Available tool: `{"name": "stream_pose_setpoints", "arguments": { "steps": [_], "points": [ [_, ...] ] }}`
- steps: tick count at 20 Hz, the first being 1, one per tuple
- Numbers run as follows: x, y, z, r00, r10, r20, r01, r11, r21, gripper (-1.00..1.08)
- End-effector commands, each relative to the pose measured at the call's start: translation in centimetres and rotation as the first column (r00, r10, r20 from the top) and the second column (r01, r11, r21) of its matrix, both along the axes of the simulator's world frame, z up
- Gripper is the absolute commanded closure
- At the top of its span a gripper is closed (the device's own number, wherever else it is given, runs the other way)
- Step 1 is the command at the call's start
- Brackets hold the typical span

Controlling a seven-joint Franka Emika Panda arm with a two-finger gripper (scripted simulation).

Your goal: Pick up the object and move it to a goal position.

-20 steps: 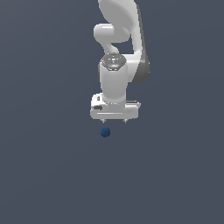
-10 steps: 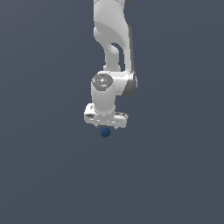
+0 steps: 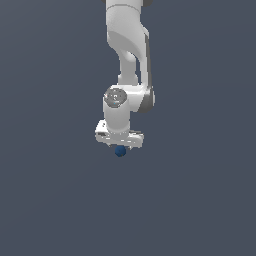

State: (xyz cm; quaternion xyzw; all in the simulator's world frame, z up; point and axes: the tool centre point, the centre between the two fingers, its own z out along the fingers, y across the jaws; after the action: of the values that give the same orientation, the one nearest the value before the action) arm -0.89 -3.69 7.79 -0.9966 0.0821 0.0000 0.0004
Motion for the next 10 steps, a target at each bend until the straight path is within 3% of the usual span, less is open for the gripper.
{"name": "stream_pose_setpoints", "arguments": {
  "steps": [1, 10],
  "points": [
    [-0.1, 0.0, -0.8, 1.000, 0.000, -0.001, 0.000, 1.000, 0.000, -0.92],
    [-0.1, -0.1, -4.5, 1.000, -0.004, 0.000, 0.004, 1.000, -0.001, -0.92]
  ]
}}
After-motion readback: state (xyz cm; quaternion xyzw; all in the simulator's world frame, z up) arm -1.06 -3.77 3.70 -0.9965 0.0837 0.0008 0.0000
